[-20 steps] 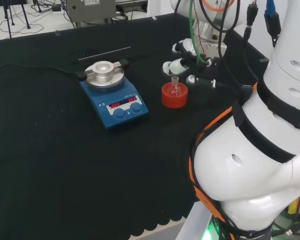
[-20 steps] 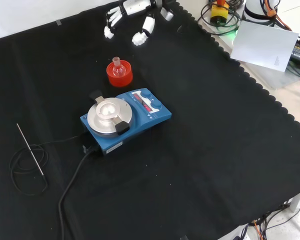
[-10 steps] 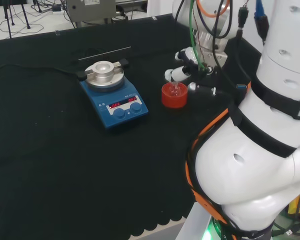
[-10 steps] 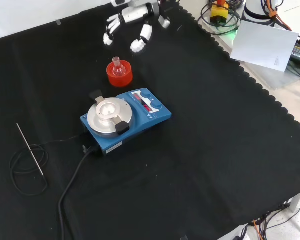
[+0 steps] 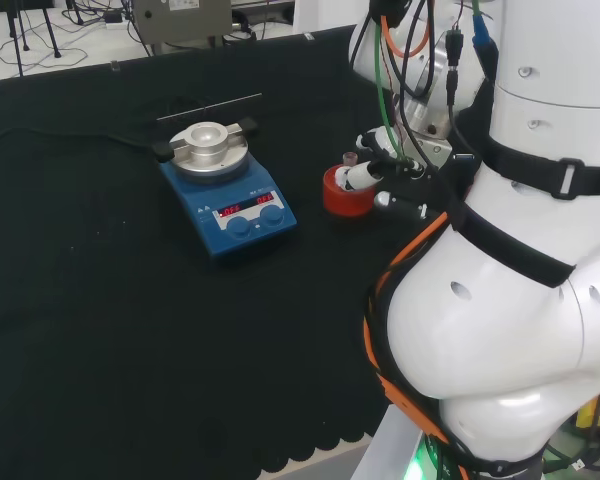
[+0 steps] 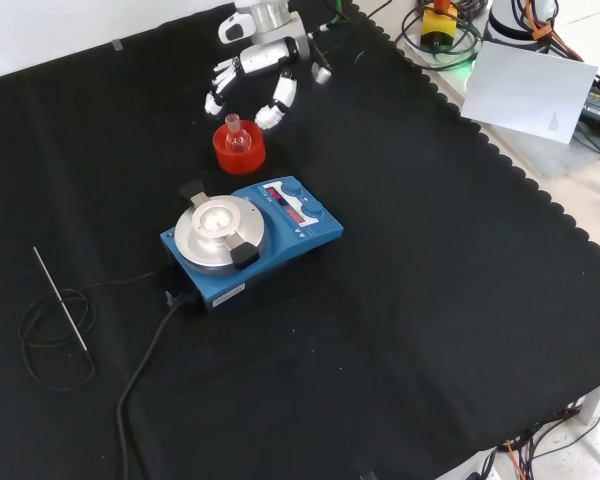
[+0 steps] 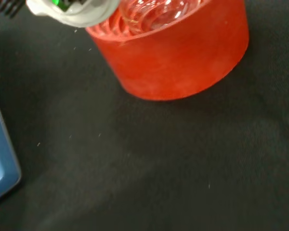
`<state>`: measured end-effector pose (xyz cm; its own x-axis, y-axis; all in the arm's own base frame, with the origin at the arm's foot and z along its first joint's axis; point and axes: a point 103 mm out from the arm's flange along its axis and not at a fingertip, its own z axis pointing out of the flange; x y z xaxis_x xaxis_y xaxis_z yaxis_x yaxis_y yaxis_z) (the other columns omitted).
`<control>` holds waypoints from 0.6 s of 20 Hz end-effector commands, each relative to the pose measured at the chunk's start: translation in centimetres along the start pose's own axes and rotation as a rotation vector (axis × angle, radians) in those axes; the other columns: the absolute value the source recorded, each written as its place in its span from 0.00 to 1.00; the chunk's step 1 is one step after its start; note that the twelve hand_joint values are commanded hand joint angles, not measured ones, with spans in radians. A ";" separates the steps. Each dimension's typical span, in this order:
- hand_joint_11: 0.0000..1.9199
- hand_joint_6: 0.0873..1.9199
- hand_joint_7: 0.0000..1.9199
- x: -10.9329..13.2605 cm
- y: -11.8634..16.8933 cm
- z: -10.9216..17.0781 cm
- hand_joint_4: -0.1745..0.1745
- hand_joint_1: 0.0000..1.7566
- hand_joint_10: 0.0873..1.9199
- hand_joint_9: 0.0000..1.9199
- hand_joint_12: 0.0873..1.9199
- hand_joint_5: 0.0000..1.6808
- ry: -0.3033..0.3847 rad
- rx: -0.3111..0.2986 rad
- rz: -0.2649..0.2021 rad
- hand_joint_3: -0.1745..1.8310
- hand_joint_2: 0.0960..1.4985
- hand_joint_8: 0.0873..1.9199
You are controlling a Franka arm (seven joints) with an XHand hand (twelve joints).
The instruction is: Pick up the round-bottom flask.
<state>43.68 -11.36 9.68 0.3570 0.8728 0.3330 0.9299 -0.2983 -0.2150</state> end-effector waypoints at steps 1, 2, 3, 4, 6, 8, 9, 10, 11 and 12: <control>0.00 0.00 0.12 -0.4 1.8 -0.1 0.35 0.47 0.33 0.21 0.62 0.28 0.041 -0.060 -0.004 0.40 0.40 0.30; 0.00 0.00 0.12 -0.4 1.8 -0.2 0.35 0.47 0.33 0.21 0.62 0.28 0.046 -0.067 -0.005 0.41 0.40 0.30; 0.00 0.00 0.12 -0.4 1.9 -0.2 0.34 0.47 0.33 0.21 0.62 0.28 0.049 -0.072 -0.008 0.41 0.39 0.30; 0.00 0.00 0.12 -0.4 2.0 -0.3 0.34 0.47 0.33 0.21 0.62 0.28 0.051 -0.075 -0.009 0.42 0.39 0.30; 0.00 0.00 0.13 -0.4 2.2 -0.4 0.34 0.47 0.33 0.21 0.62 0.28 0.057 -0.078 -0.008 0.42 0.39 0.30; 0.00 0.00 0.13 -0.5 2.3 -0.3 0.34 0.47 0.33 0.21 0.62 0.29 0.062 -0.079 -0.006 0.42 0.39 0.30; 0.00 0.00 0.13 -0.6 2.3 -0.2 0.33 0.47 0.33 0.21 0.62 0.30 0.065 -0.080 -0.005 0.42 0.39 0.30; 0.00 0.00 0.13 -0.6 2.3 -0.2 0.33 0.47 0.33 0.21 0.62 0.31 0.068 -0.079 -0.005 0.42 0.39 0.31; 0.00 0.00 0.13 -0.7 2.3 -0.1 0.32 0.48 0.33 0.21 0.62 0.32 0.068 -0.080 -0.007 0.42 0.39 0.31; 0.00 0.00 0.13 -0.7 2.4 0.0 0.32 0.48 0.33 0.21 0.62 0.33 0.067 -0.080 -0.009 0.42 0.38 0.31</control>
<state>45.57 -12.62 9.19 0.3543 0.8491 0.3919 0.9351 -0.3246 -0.1419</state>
